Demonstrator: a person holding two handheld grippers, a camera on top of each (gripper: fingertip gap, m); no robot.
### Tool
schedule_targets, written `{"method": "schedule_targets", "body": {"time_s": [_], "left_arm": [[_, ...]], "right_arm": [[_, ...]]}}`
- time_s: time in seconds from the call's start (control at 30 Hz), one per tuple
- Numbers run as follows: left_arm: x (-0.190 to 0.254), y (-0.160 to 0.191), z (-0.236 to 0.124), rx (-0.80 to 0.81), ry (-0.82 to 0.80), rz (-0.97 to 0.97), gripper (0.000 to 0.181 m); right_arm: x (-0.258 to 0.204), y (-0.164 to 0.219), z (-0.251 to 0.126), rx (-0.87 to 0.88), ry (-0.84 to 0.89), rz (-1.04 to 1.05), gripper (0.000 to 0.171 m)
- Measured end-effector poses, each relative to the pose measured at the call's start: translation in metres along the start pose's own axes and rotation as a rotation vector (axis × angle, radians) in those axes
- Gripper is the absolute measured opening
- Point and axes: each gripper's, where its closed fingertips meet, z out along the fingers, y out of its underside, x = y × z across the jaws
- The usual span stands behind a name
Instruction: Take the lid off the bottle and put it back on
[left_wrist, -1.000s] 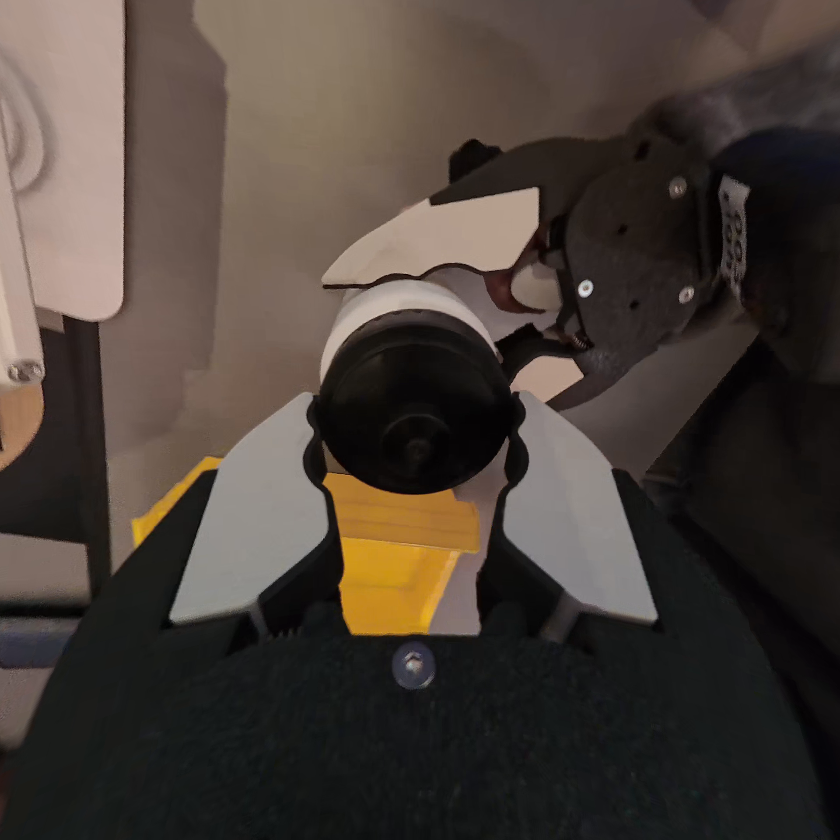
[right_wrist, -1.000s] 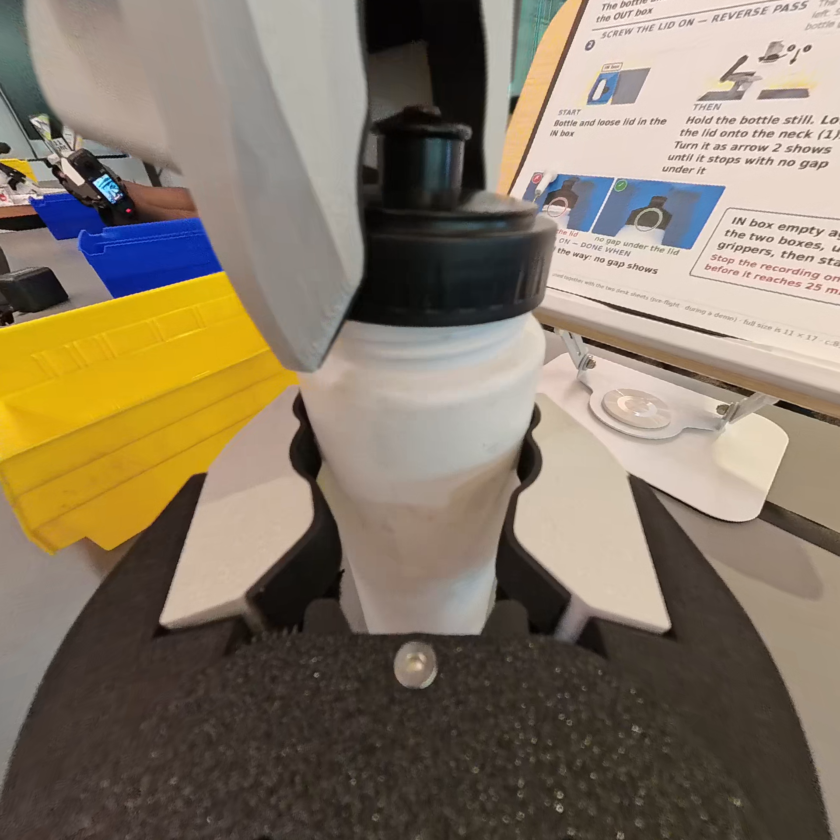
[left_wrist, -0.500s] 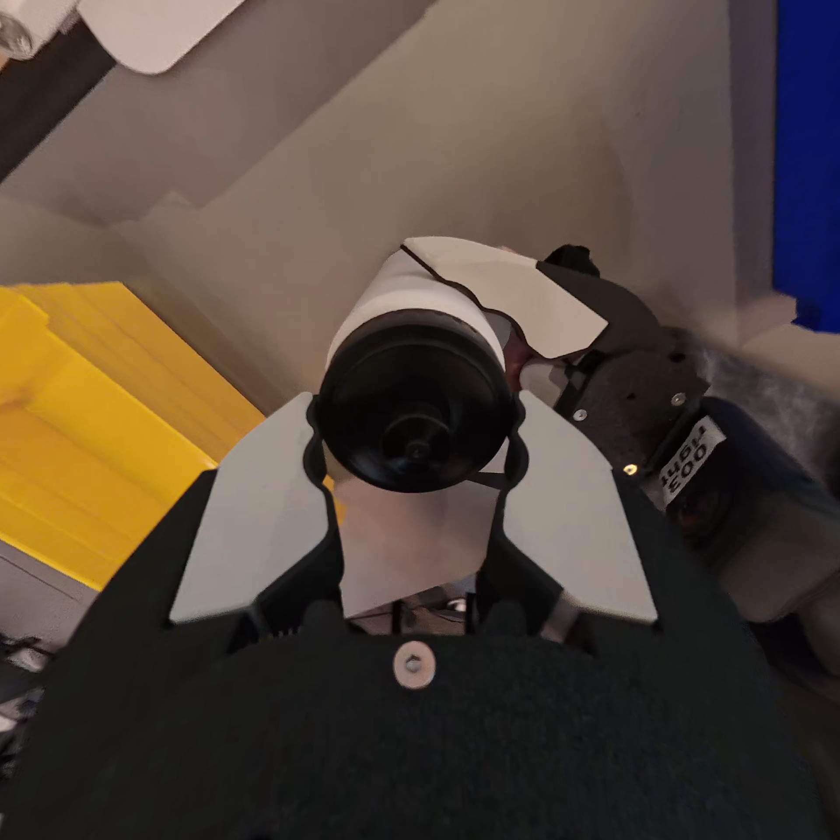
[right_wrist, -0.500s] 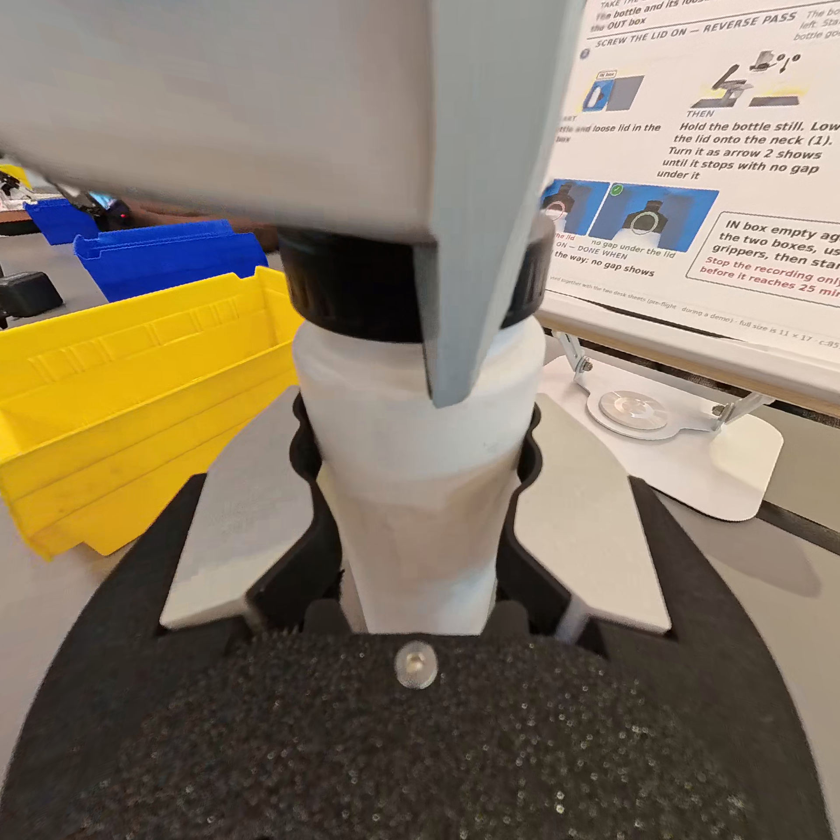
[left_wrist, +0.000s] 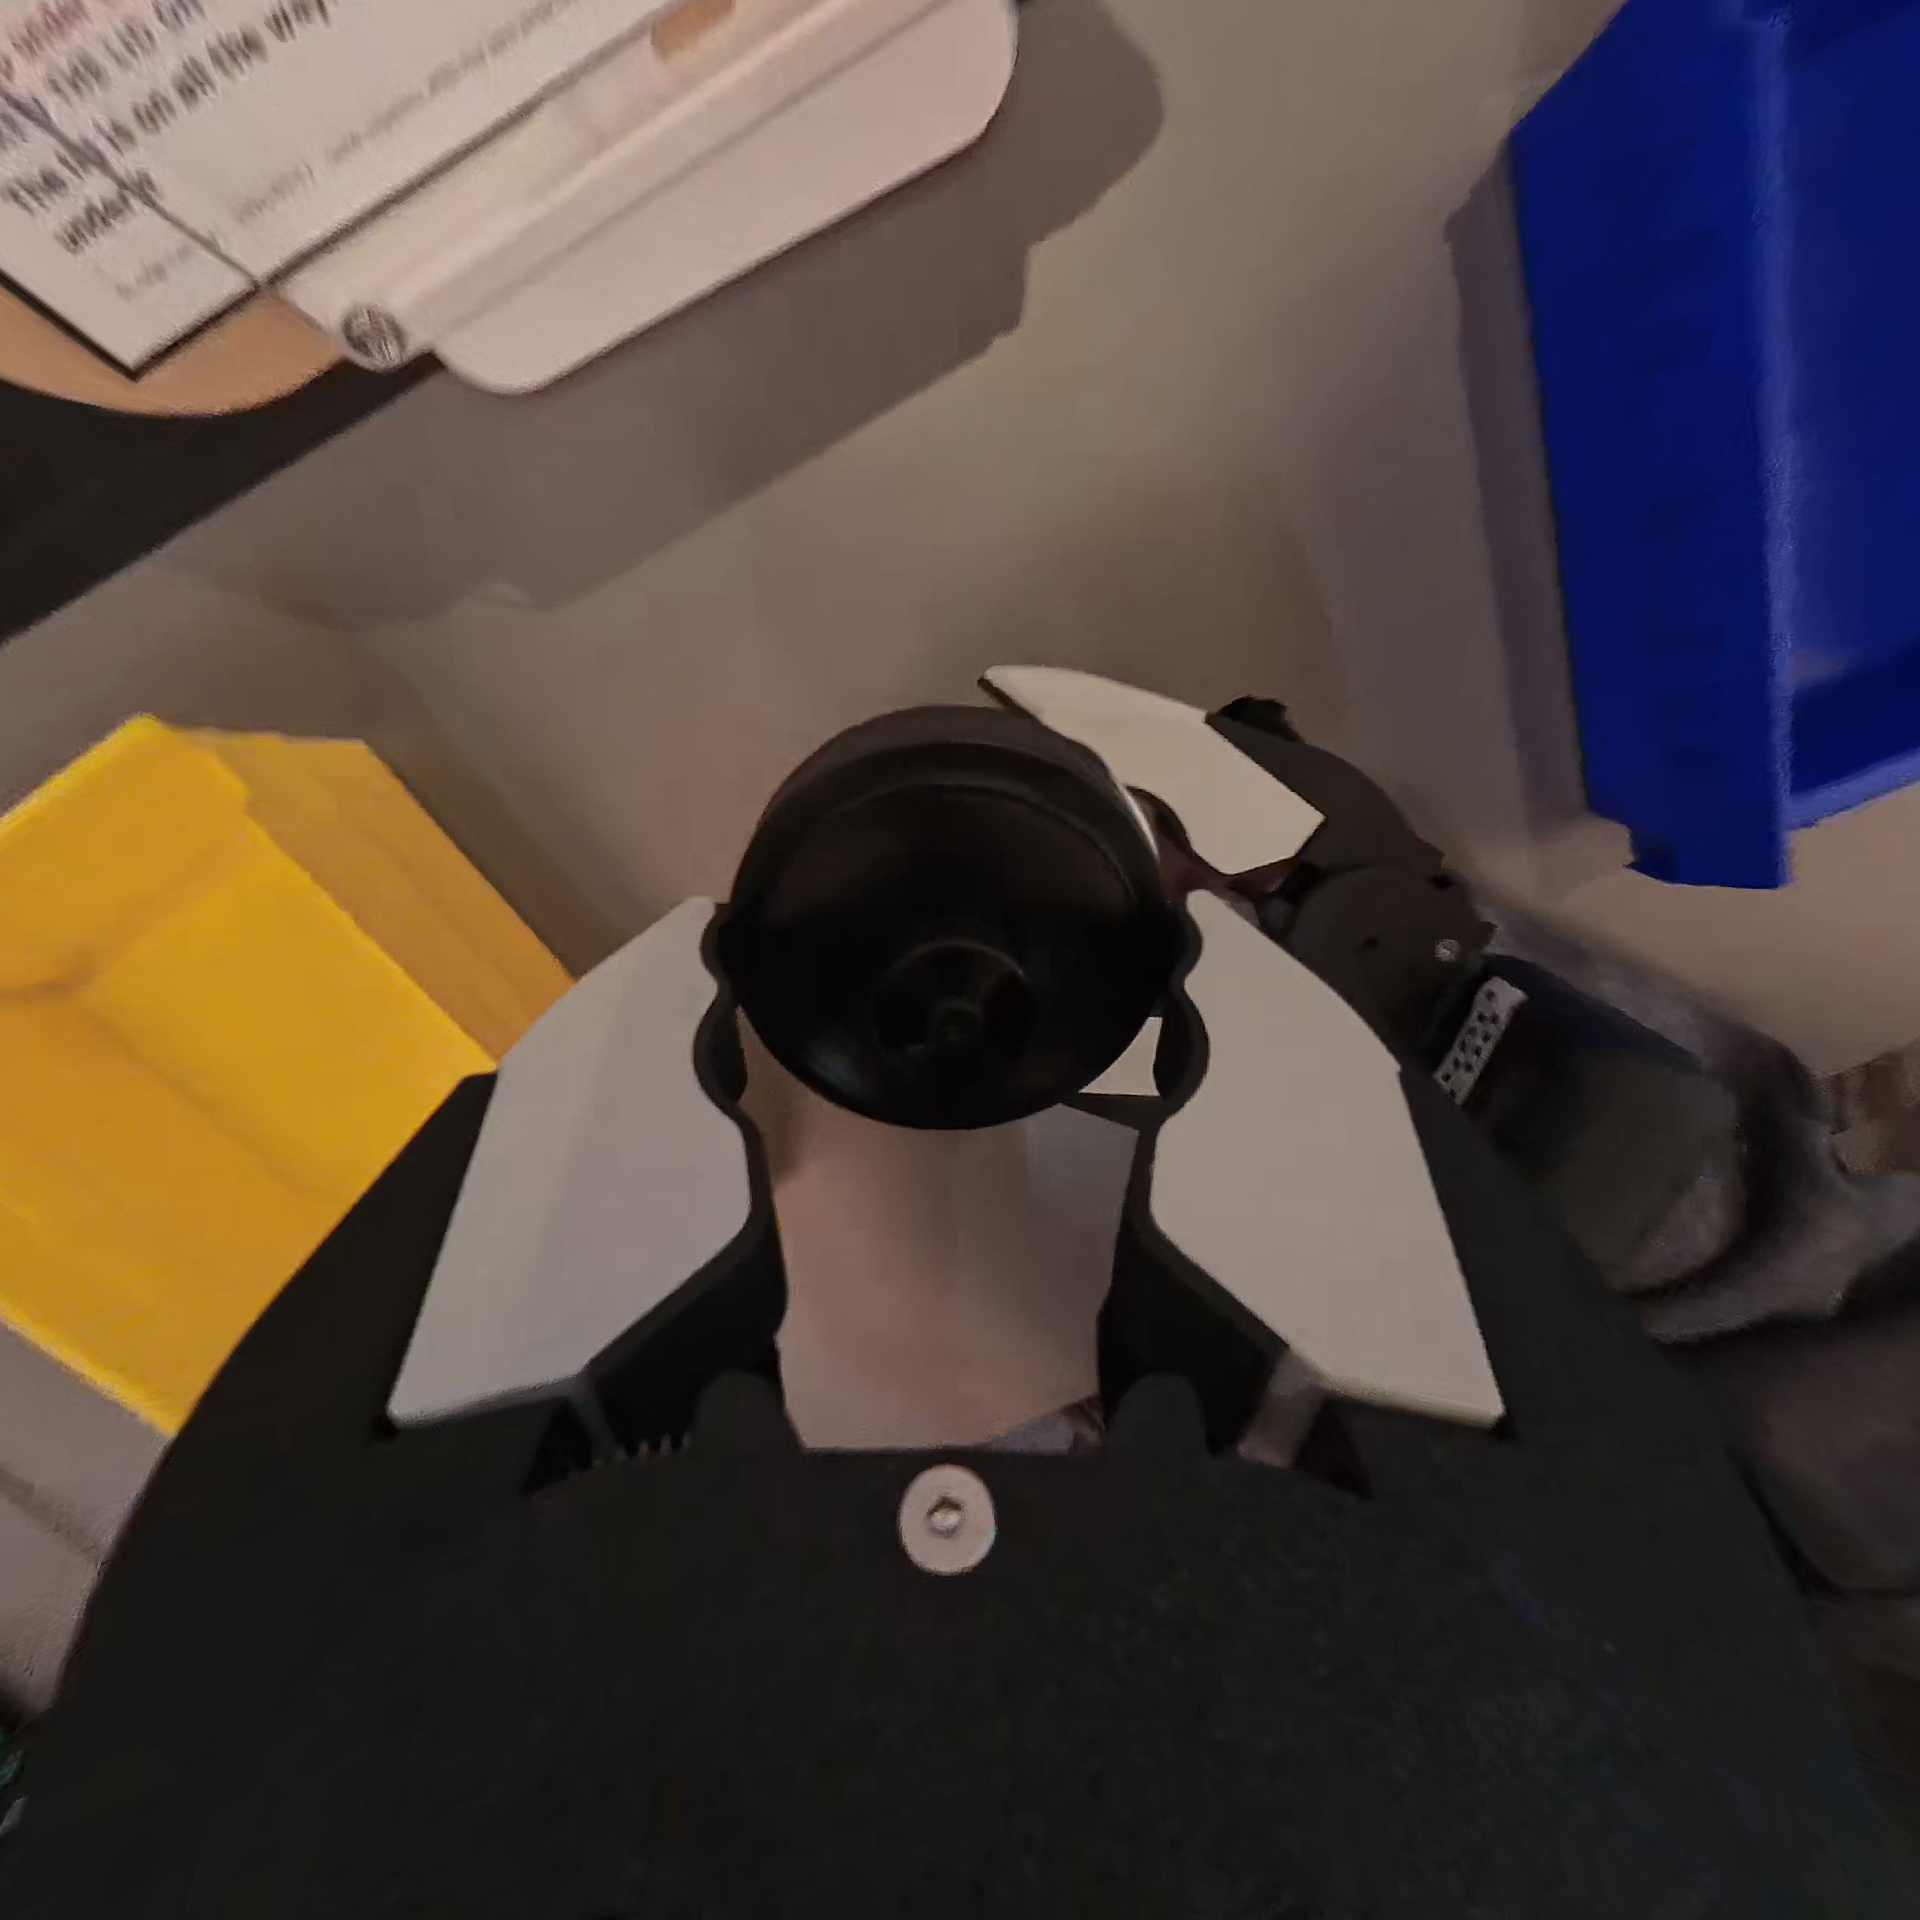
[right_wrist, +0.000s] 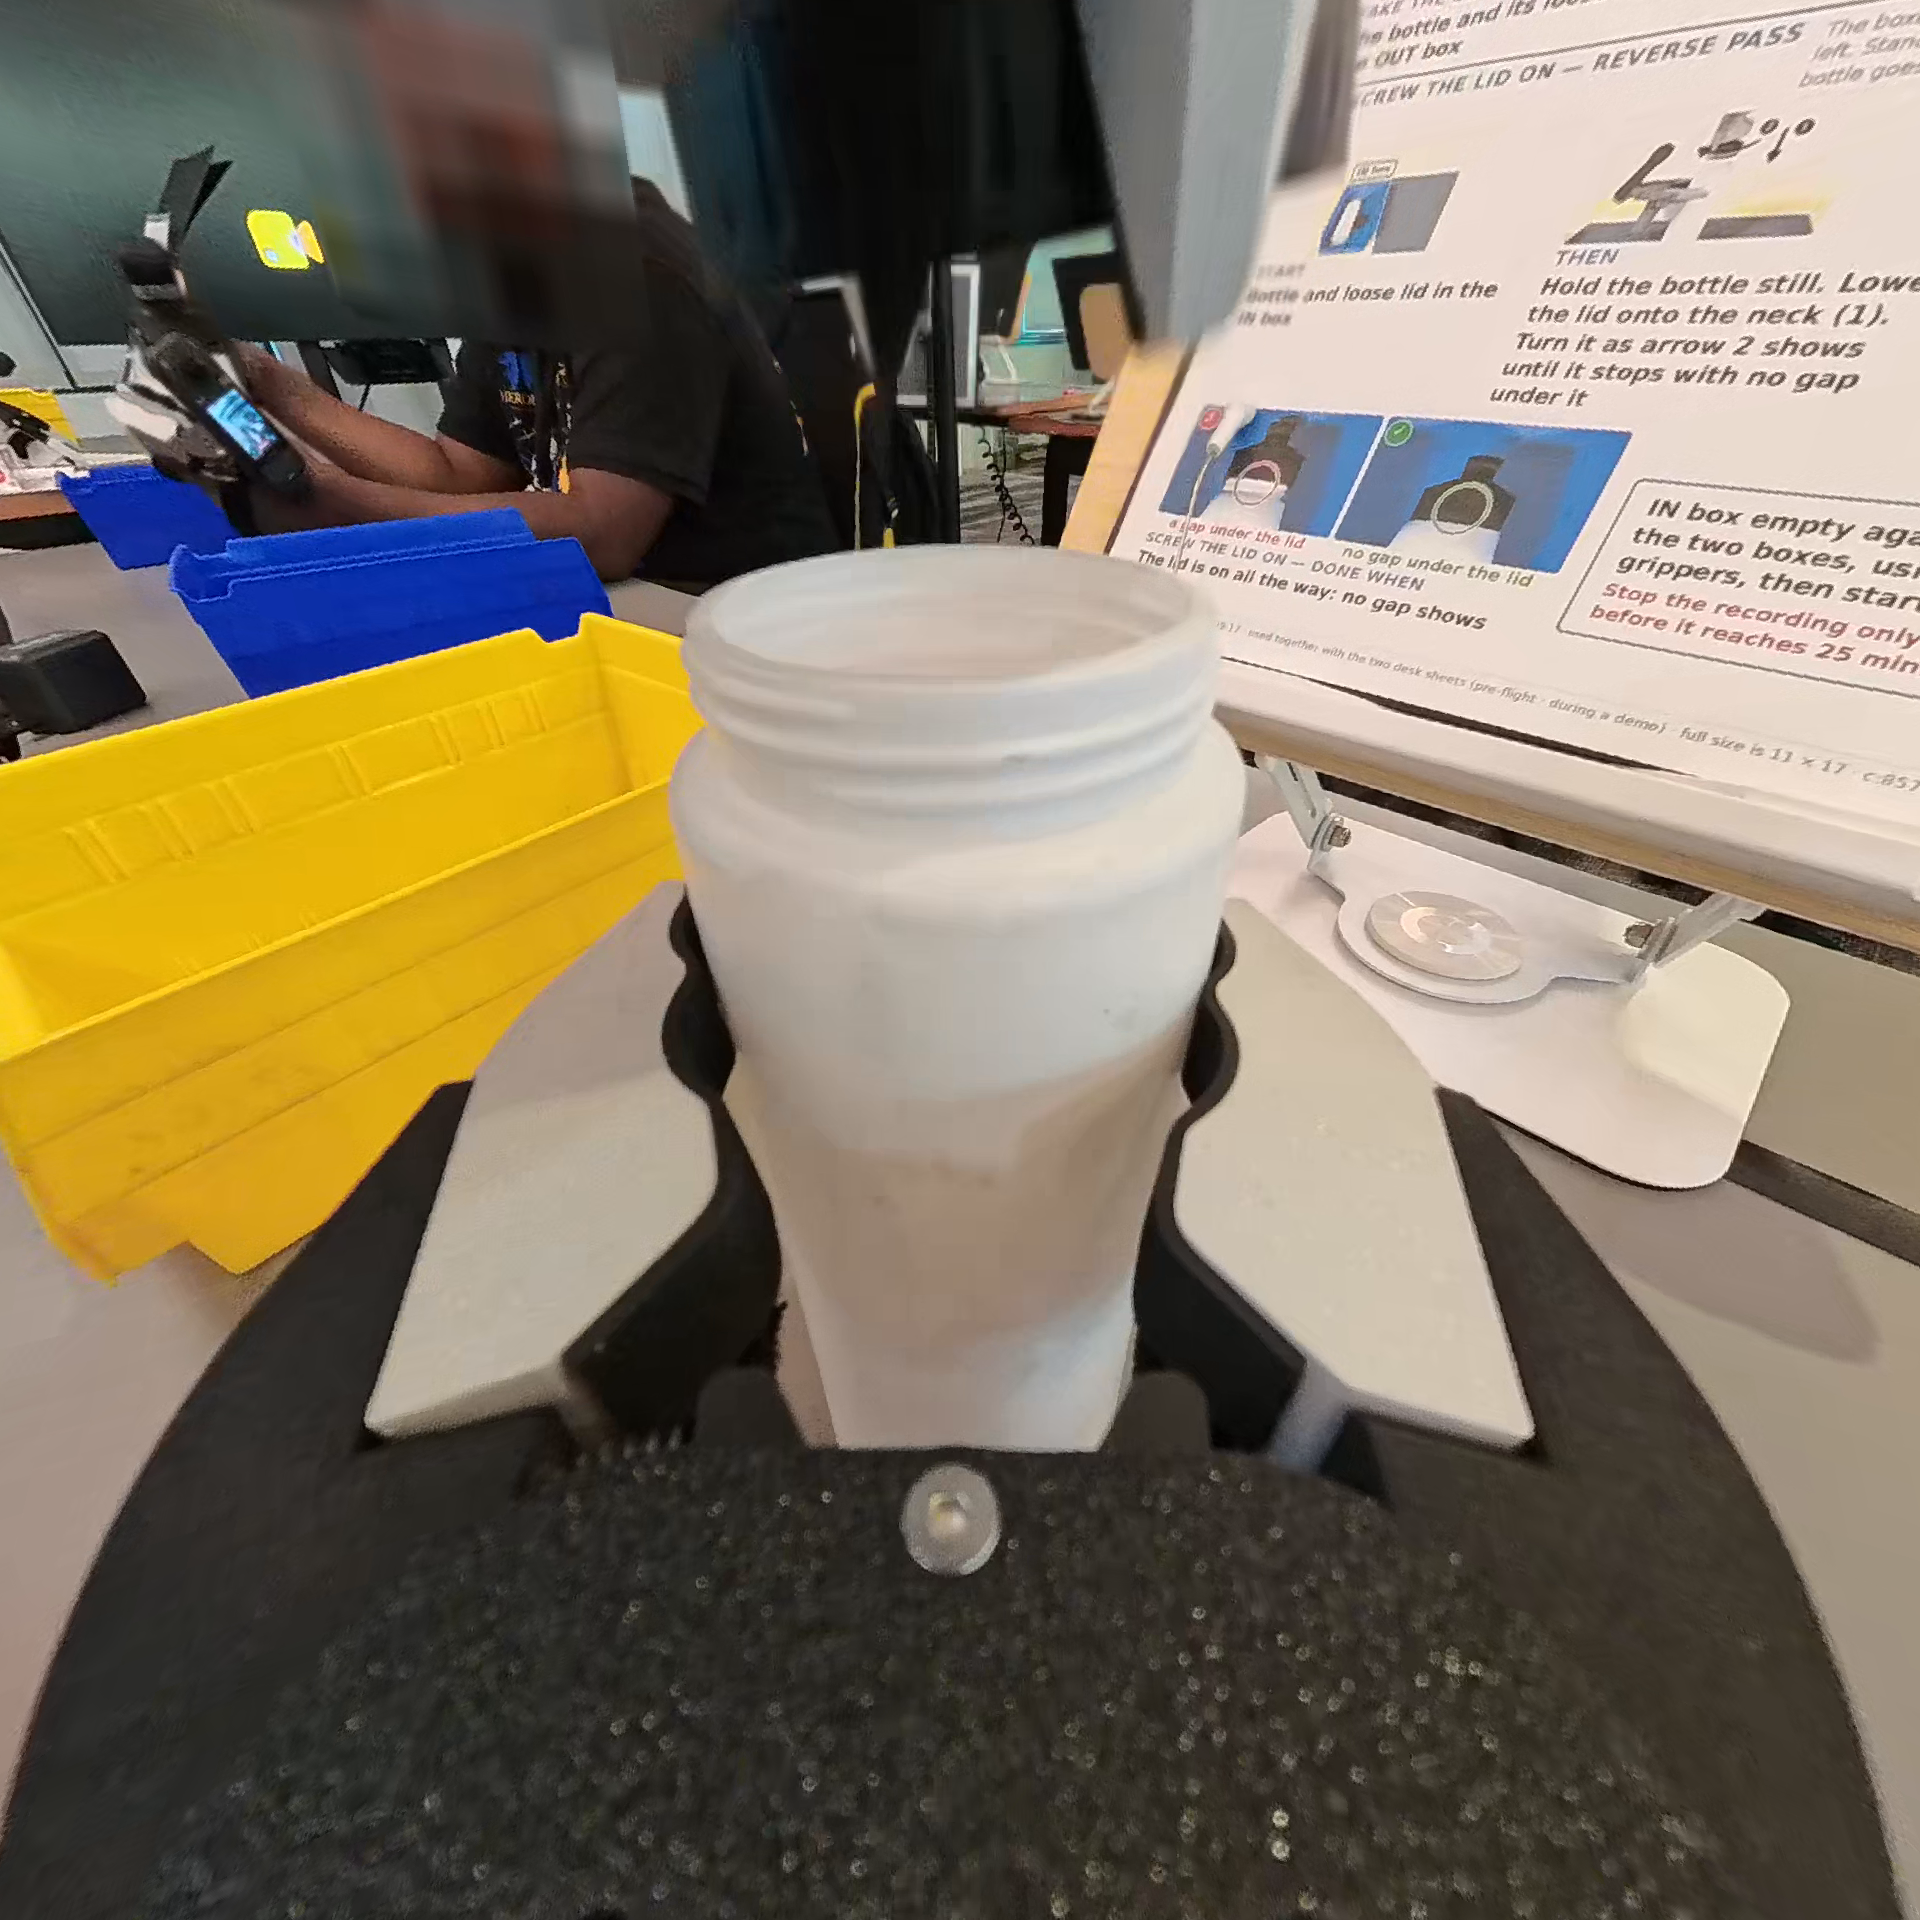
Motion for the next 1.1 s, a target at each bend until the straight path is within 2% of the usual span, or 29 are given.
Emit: {"method": "schedule_targets", "body": {"time_s": [0.13,0.23,0.33,0.4,0.47,0.53,0.63,0.7,0.87,0.97,1.1], "left_arm": [[-0.004,-0.007,-0.037,0.363,0.184,-0.065,0.077],[-0.012,0.010,-0.059,0.686,0.246,-0.123,0.077],[-0.019,0.041,-0.048,0.953,0.262,-0.210,0.077],[-0.032,0.061,-0.018,1.072,0.144,-0.254,0.077],[-0.045,0.078,0.016,1.133,0.010,-0.305,0.077],[-0.047,0.091,0.040,1.182,-0.026,-0.334,0.077],[-0.044,0.100,0.062,1.209,-0.107,-0.276,0.077],[-0.042,0.103,0.065,1.214,-0.168,-0.210,0.077],[-0.039,0.096,0.060,1.221,-0.028,-0.249,0.077],[-0.040,0.096,0.055,1.260,-0.052,-0.235,0.077],[-0.038,0.094,0.069,1.213,-0.020,-0.239,0.077]], "right_arm": [[0.000,0.000,0.000,0.000,-0.006,-0.002,0.087],[-0.001,0.000,-0.001,-0.006,-0.015,-0.008,0.087],[0.001,0.000,-0.002,-0.003,-0.026,-0.006,0.087],[0.007,0.000,-0.003,-0.006,-0.022,-0.006,0.087],[0.016,0.000,-0.005,0.000,-0.013,-0.002,0.087],[0.017,-0.001,-0.006,0.028,-0.047,-0.005,0.087],[0.019,-0.001,-0.007,0.028,-0.042,-0.006,0.087],[0.019,0.000,-0.007,0.026,-0.036,-0.008,0.087],[0.017,-0.001,-0.008,0.023,-0.033,-0.007,0.087],[0.016,-0.006,-0.011,0.007,-0.044,0.019,0.087],[0.028,-0.062,-0.046,0.070,0.019,0.057,0.086]]}}
